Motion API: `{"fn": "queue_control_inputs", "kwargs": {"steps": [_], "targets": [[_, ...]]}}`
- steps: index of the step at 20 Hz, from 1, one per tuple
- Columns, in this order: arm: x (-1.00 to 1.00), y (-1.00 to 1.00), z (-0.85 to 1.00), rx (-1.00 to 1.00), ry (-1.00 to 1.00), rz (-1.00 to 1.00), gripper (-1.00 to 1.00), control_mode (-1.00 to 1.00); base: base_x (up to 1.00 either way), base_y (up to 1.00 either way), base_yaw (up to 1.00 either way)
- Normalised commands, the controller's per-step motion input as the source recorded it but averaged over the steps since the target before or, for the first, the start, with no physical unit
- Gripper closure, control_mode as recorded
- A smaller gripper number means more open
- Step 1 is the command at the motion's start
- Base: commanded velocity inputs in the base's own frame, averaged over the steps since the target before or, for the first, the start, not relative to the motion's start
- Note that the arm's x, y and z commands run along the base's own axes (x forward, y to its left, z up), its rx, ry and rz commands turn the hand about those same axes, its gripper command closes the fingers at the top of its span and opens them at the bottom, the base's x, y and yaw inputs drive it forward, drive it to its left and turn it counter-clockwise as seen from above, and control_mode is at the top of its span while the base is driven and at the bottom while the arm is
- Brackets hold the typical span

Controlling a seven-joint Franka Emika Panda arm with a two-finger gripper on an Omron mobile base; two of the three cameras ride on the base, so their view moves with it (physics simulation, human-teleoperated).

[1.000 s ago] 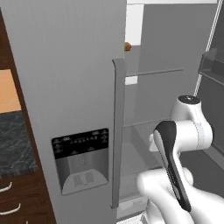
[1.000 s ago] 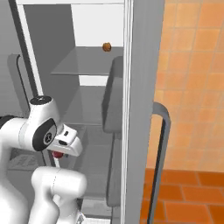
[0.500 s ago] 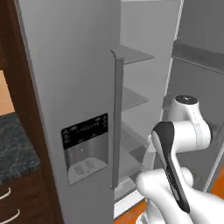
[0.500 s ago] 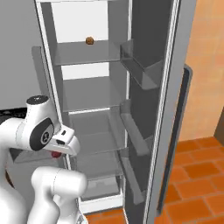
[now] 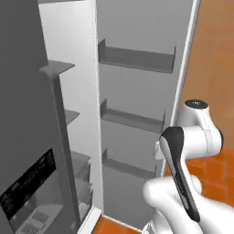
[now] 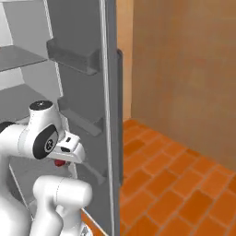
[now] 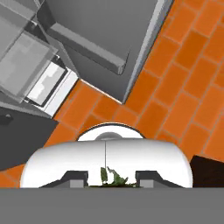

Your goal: Take the strawberry from the fridge and place it on top of the pancake, located on the dining counter.

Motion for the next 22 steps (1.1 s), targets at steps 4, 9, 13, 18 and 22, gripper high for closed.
{"fn": "queue_control_inputs", "kwargs": {"steps": [4, 9, 13, 18, 22], "targets": [[0.0, 0.0, 0.0, 0.0, 0.0, 0.0, 1.0, 1.0, 0.0, -0.2, -0.89], [0.0, 0.0, 0.0, 0.0, 0.0, 0.0, 1.0, 1.0, 0.0, -0.44, -0.87], [0.0, 0.0, 0.0, 0.0, 0.0, 0.0, 1.0, 1.0, 0.27, -0.79, -0.53], [0.0, 0.0, 0.0, 0.0, 0.0, 0.0, 1.0, 1.0, 0.66, -0.34, -0.36], [0.0, 0.0, 0.0, 0.0, 0.0, 0.0, 1.0, 1.0, 0.93, -0.07, -0.08]]}}
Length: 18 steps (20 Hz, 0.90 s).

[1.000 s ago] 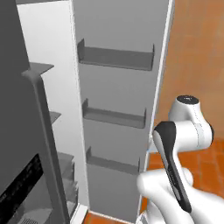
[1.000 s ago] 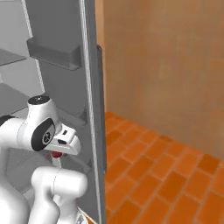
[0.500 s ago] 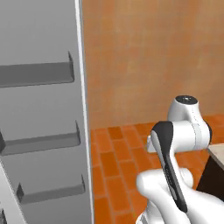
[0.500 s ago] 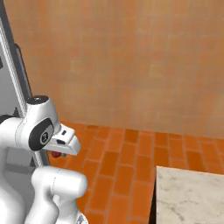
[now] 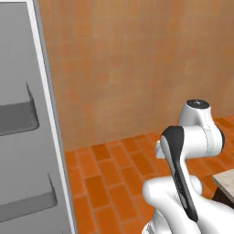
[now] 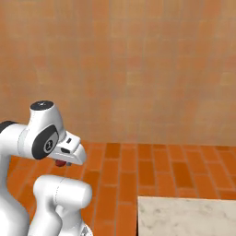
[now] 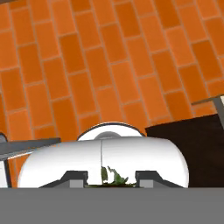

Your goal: Take the strawberry from the fridge and place it on top of the pancake, located on the dining counter.

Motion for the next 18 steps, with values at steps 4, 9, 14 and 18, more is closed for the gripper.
{"fn": "queue_control_inputs", "kwargs": {"steps": [4, 9, 14, 18], "targets": [[0.0, 0.0, 0.0, 0.0, 0.0, 0.0, 1.0, 1.0, 1.0, 0.0, 0.0], [0.0, 0.0, 0.0, 0.0, 0.0, 0.0, 1.0, 1.0, 0.97, -0.3, 0.0], [0.0, 0.0, 0.0, 0.0, 0.0, 0.0, 1.0, 1.0, 0.99, -0.32, -0.12], [0.0, 0.0, 0.0, 0.0, 0.0, 0.0, 1.0, 1.0, 1.0, -0.31, -0.36]]}}
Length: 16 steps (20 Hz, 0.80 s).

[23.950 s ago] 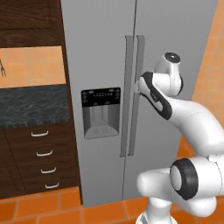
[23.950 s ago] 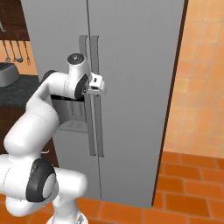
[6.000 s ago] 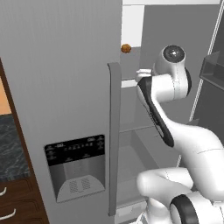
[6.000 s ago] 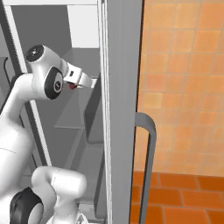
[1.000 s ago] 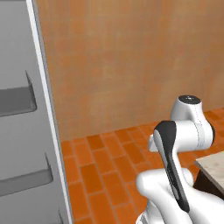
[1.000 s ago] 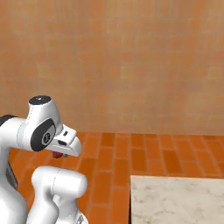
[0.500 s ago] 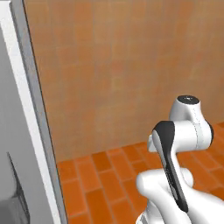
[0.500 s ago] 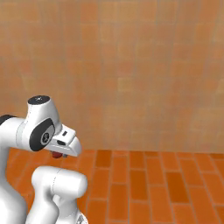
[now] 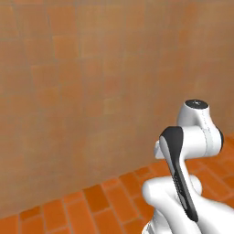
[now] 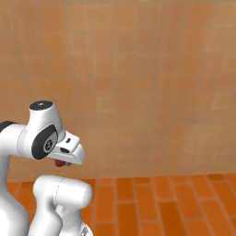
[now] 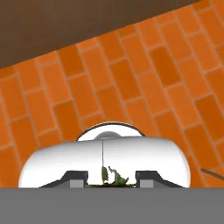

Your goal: Take the strawberry from the fridge and place it on top of the pancake, located on the dining counter.

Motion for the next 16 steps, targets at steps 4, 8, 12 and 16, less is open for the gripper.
{"fn": "queue_control_inputs", "kwargs": {"steps": [4, 8, 12, 16], "targets": [[0.0, 0.0, 0.0, 0.0, 0.0, 0.0, 1.0, 1.0, 0.96, -0.31, -0.53], [0.0, 0.0, 0.0, 0.0, 0.0, 0.0, 1.0, 1.0, 0.79, -0.29, -0.61], [0.0, 0.0, 0.0, 0.0, 0.0, 0.0, 1.0, 1.0, 0.56, -0.31, -0.71], [0.0, 0.0, 0.0, 0.0, 0.0, 0.0, 1.0, 1.0, 0.44, -0.34, -0.74]]}}
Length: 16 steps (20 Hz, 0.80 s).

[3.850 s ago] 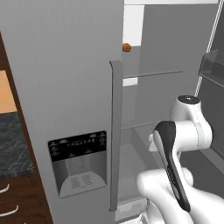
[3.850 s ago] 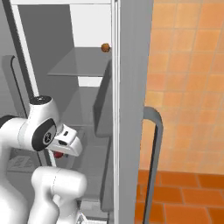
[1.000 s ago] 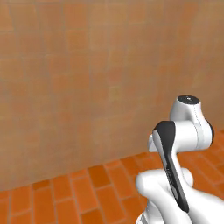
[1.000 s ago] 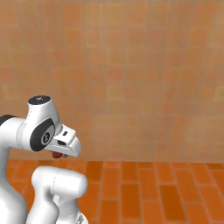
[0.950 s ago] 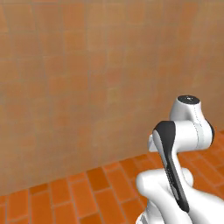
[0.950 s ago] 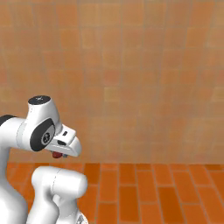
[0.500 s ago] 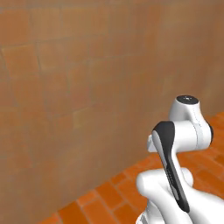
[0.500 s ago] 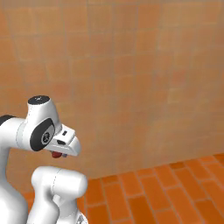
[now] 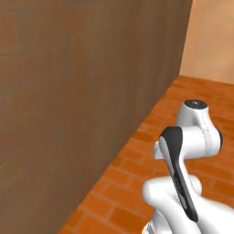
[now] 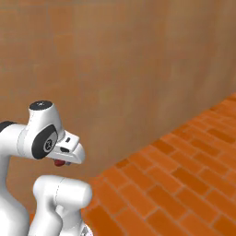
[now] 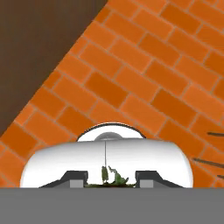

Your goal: Take the strawberry from the fridge and place it on top of the pancake, located on the dining counter.

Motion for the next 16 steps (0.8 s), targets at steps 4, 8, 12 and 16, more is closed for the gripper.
{"fn": "queue_control_inputs", "kwargs": {"steps": [4, 8, 12, 16], "targets": [[0.0, 0.0, 0.0, 0.0, 0.0, 0.0, 1.0, 1.0, 0.42, -0.3, -0.76], [0.0, 0.0, 0.0, 0.0, 0.0, 0.0, 1.0, 1.0, 0.5, -0.14, -0.76], [0.0, 0.0, 0.0, 0.0, 0.0, 0.0, 1.0, 1.0, 0.76, 0.0, -0.7], [0.0, 0.0, 0.0, 0.0, 0.0, 0.0, 1.0, 1.0, 0.84, 0.03, -0.68]]}}
